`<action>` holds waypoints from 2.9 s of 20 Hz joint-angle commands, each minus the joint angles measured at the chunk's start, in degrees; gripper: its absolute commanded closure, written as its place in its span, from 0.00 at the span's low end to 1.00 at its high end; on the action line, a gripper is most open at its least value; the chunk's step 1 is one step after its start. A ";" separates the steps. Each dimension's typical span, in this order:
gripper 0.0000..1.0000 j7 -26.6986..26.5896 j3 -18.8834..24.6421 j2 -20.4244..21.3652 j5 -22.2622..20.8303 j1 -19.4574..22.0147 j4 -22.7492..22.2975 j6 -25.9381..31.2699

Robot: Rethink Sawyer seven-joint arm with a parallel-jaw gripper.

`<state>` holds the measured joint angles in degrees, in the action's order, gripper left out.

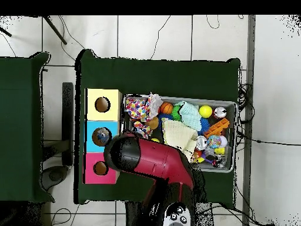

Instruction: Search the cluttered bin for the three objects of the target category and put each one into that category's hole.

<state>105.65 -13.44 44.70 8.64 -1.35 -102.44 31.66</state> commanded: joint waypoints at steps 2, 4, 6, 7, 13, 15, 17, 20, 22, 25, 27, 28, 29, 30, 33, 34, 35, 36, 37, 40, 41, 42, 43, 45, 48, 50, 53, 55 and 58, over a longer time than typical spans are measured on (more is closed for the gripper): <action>1.00 6.40 3.53 -0.50 -1.43 -1.64 1.68 6.10; 1.00 6.96 3.27 -0.26 -1.13 -2.38 2.49 7.35; 1.00 7.65 3.18 -0.04 -0.66 -3.10 3.08 8.24; 1.00 8.13 2.87 -0.19 -0.61 -3.58 3.71 8.83; 1.00 11.31 1.21 -0.71 -0.20 -6.79 6.99 12.38; 1.00 12.02 0.92 -0.85 0.11 -7.60 7.32 12.72; 1.00 12.67 0.75 -1.30 0.45 -8.28 7.10 11.94; 1.00 13.77 0.33 -2.10 0.77 -9.44 7.26 11.17; 1.00 13.92 0.53 -2.84 1.20 -9.67 7.32 10.33; 1.00 14.20 0.60 -4.09 1.56 -10.08 7.35 8.78; 1.00 14.17 0.81 -4.73 1.84 -10.12 7.13 7.71; 1.00 14.06 0.90 -5.08 1.93 -10.09 7.39 7.47; 1.00 13.83 1.08 -5.42 2.04 -9.86 7.43 7.11; 1.00 13.73 1.16 -5.44 2.18 -9.87 7.00 6.52; 1.00 13.09 1.69 -6.69 2.49 -9.20 7.00 4.72; 1.00 13.09 1.71 -7.21 2.53 -9.16 7.21 4.27; 1.00 13.51 1.55 -7.79 2.61 -9.45 7.57 3.98; 1.00 13.94 1.38 -8.38 2.70 -9.73 7.93 3.68; 1.00 14.47 1.04 -8.80 2.76 -10.22 8.47 3.87; 1.00 15.11 0.43 -9.34 3.00 -11.01 9.91 5.23; 1.00 15.08 0.32 -9.43 3.06 -11.06 10.38 5.78; 1.00 15.04 0.33 -9.46 3.25 -11.01 10.69 6.14; 1.00 15.09 0.22 -9.68 3.35 -11.10 11.12 6.37; 1.00 15.02 0.34 -10.03 3.76 -11.04 11.60 6.41; 1.00 14.23 0.82 -10.71 4.18 -10.42 12.01 5.71; 1.00 14.12 0.78 -11.07 4.29 -10.36 12.26 5.43; 1.00 14.36 0.47 -11.35 4.49 -10.80 12.21 4.94; 1.00 14.77 0.27 -11.24 4.75 -11.36 11.75 4.62; 1.00 14.69 0.35 -10.90 5.15 -11.60 10.70 3.97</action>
<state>105.65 -15.34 37.47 12.04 -13.08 -90.53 38.47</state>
